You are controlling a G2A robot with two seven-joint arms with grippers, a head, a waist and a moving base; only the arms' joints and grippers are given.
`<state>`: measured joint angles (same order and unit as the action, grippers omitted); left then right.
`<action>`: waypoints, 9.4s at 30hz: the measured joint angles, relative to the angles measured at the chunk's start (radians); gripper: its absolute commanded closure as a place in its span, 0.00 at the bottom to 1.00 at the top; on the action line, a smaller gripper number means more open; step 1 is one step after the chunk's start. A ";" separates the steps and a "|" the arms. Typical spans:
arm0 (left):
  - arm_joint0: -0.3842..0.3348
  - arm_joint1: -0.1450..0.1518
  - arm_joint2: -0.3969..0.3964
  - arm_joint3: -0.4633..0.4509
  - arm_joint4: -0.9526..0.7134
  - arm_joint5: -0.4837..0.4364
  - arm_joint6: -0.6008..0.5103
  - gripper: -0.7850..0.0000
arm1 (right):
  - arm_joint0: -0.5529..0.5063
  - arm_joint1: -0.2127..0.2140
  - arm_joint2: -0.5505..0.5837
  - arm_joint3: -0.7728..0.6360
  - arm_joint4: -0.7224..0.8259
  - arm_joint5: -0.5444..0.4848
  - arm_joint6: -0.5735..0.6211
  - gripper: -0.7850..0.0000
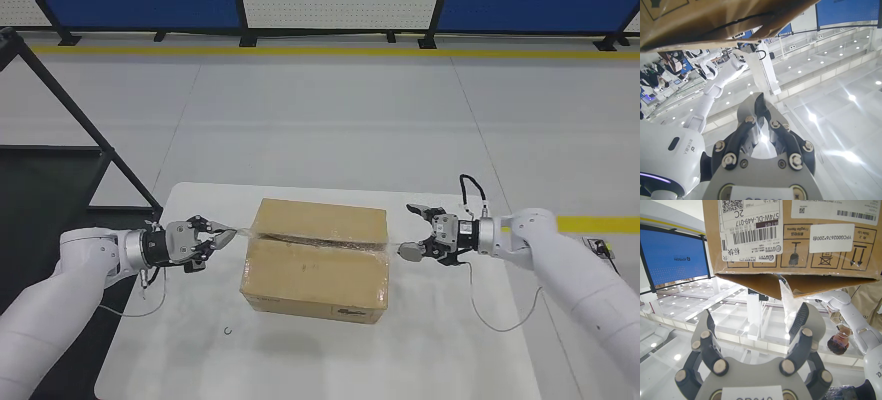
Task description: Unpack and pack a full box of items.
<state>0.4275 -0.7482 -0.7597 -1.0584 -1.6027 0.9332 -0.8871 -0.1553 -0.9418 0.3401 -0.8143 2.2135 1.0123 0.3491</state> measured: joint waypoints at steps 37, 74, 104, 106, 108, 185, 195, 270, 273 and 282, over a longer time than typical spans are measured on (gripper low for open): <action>-0.036 0.014 0.102 0.030 -0.065 0.000 0.000 1.00 | 0.070 -0.079 -0.134 0.166 0.167 0.000 -0.087 0.00; -0.064 0.022 0.137 0.040 -0.084 -0.015 -0.015 1.00 | 0.075 0.006 -0.136 0.213 0.050 0.000 0.163 0.00; -0.068 0.026 0.140 0.033 -0.086 -0.017 -0.017 1.00 | -0.004 0.076 -0.079 0.050 -0.493 -0.426 0.494 0.00; -0.068 0.026 0.140 0.033 -0.086 -0.017 -0.017 1.00 | -0.019 0.088 -0.070 0.058 -0.557 -0.488 0.577 0.00; -0.068 0.026 0.140 0.033 -0.086 -0.017 -0.017 1.00 | -0.038 0.098 -0.053 0.065 -0.600 -0.571 0.660 0.00; -0.068 0.026 0.140 0.033 -0.086 -0.017 -0.017 1.00 | -0.345 0.114 0.282 -0.258 -1.628 -1.626 0.403 0.64; -0.068 0.026 0.140 0.033 -0.086 -0.017 -0.017 1.00 | -0.372 0.114 0.342 -0.307 -1.653 -1.574 0.426 1.00; 0.056 0.077 -0.072 -0.262 0.631 -0.347 0.066 1.00 | -0.562 0.110 0.719 -0.522 -1.397 -1.047 0.583 1.00; 0.052 0.072 -0.069 -0.265 0.654 -0.331 0.074 1.00 | -0.574 0.108 0.723 -0.525 -1.412 -1.022 0.556 1.00; 0.018 0.049 -0.064 -0.226 0.651 -0.273 0.039 1.00 | -0.608 0.098 0.742 -0.514 -1.403 -0.999 0.514 1.00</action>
<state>0.4452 -0.6991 -0.8232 -1.2845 -0.9514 0.6598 -0.8481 -0.7635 -0.8437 1.0817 -1.3285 0.8107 0.0138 0.8627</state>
